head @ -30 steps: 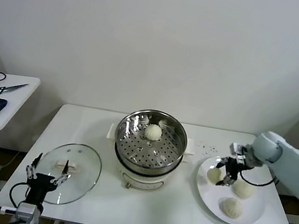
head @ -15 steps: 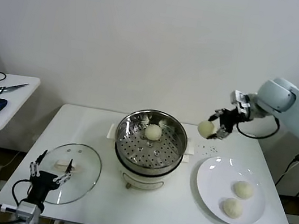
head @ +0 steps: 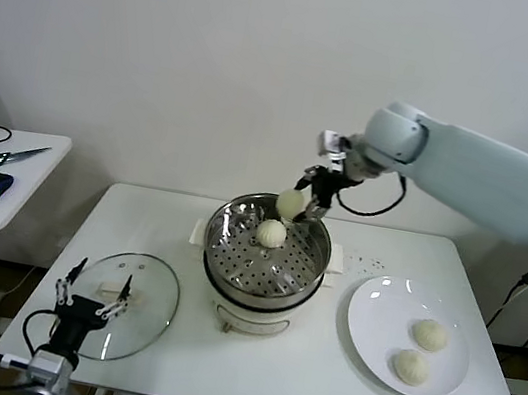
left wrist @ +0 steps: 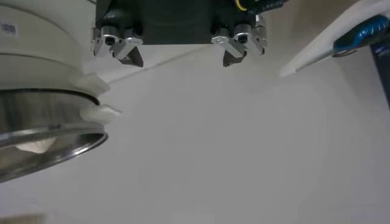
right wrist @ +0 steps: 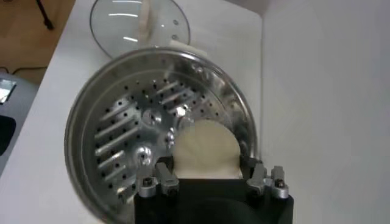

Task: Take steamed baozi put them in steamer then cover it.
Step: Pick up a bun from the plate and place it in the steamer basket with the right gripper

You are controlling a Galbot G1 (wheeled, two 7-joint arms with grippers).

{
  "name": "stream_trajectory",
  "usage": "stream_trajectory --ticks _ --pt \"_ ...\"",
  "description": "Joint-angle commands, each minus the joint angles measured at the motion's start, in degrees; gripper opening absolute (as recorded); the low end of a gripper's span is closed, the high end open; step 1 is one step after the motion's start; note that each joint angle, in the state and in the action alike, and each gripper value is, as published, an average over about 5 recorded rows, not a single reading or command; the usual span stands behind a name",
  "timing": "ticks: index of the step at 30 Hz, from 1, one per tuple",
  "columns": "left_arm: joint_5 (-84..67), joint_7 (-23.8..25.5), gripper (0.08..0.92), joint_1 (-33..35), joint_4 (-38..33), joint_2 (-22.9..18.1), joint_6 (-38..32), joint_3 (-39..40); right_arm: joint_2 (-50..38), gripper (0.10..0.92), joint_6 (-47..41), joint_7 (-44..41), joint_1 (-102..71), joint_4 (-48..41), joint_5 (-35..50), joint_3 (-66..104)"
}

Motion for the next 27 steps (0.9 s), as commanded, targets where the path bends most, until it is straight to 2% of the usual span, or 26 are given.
stream_trajectory --ticks 1,13,22,27 --pt "0.05 0.03 0.823 -0.37 0.15 0.0 0.26 -0.1 8.37 0.702 -3.25 4.85 -4.38 0.02 0.71 -3.0" --pt "-0.45 0.02 0.823 -0.38 1.05 0.3 0.24 -0.88 13.72 0.696 -4.1 5.66 -9.84 -4.48 -0.92 -3.01" --pt "-0.56 0.01 0.823 -0.29 1.21 0.3 0.18 -1.18 12.73 0.699 -4.29 5.41 -9.86 -4.9 -1.6 -3.18" --pt "-0.55 -0.02 0.823 -0.3 1.41 0.31 0.12 -1.2 11.83 0.766 -4.7 4.93 -9.74 -4.62 -1.54 -2.33"
